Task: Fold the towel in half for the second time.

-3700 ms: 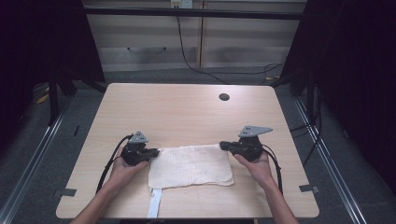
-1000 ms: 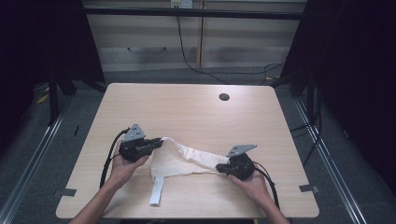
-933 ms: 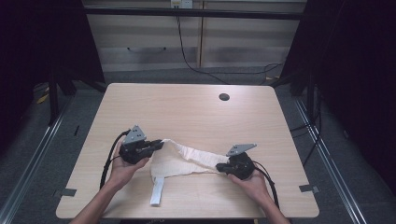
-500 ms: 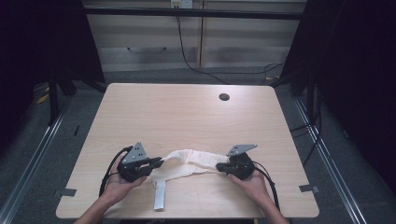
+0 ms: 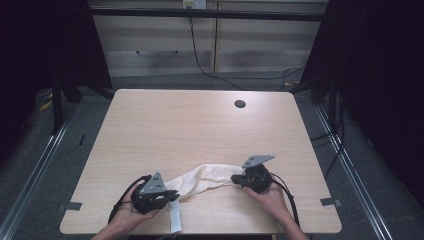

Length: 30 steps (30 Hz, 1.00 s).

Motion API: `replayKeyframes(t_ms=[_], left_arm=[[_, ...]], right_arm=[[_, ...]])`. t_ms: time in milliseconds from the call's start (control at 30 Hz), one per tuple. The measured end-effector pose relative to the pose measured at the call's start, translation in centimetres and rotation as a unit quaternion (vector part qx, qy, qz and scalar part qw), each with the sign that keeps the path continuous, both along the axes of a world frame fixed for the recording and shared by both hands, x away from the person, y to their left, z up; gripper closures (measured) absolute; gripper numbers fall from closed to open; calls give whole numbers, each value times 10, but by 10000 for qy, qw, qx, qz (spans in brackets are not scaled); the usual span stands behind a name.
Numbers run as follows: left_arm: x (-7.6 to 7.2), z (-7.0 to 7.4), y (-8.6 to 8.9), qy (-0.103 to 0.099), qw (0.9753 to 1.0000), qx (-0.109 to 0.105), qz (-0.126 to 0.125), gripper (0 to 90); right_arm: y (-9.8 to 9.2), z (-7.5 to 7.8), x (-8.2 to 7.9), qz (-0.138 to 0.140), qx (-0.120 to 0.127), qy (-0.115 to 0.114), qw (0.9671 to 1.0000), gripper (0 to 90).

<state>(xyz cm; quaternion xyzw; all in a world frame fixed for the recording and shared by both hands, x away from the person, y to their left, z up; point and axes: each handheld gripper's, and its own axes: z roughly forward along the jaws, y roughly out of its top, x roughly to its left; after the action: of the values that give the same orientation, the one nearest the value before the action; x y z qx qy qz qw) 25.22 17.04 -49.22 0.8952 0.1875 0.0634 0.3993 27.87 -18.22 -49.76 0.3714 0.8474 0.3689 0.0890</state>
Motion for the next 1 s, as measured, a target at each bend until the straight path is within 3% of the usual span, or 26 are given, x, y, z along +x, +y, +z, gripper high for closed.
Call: replayKeyframes(t_ms=[200,300,400,500,533,767,867,1000], left_arm=[[0,-6,5,139,9996,-49,-228,837],[0,-6,7,-41,9999,75,-138,840],[-1,-7,8,-62,9999,14,-100,842],[-1,-7,8,-96,9999,47,-57,845],[-1,-7,8,-100,9999,48,-58,845],[1,-7,8,-96,9999,59,-6,845],[6,-7,12,23,10000,-27,72,845],[6,-7,14,71,9999,-80,127,845]], right_arm=[[-1,0,0,15,3,-22,10000,880],[-5,1,-2,-71,-7,2,10000,880],[-13,1,-6,-188,-24,-29,9998,880],[-19,4,-13,-258,-384,-202,9987,880],[-22,4,-15,-297,-399,-182,9986,880],[-42,5,-27,-507,-241,-123,9983,881],[-45,7,-31,-620,-254,-166,9976,880],[-51,10,-29,-636,-94,-135,9978,881]])
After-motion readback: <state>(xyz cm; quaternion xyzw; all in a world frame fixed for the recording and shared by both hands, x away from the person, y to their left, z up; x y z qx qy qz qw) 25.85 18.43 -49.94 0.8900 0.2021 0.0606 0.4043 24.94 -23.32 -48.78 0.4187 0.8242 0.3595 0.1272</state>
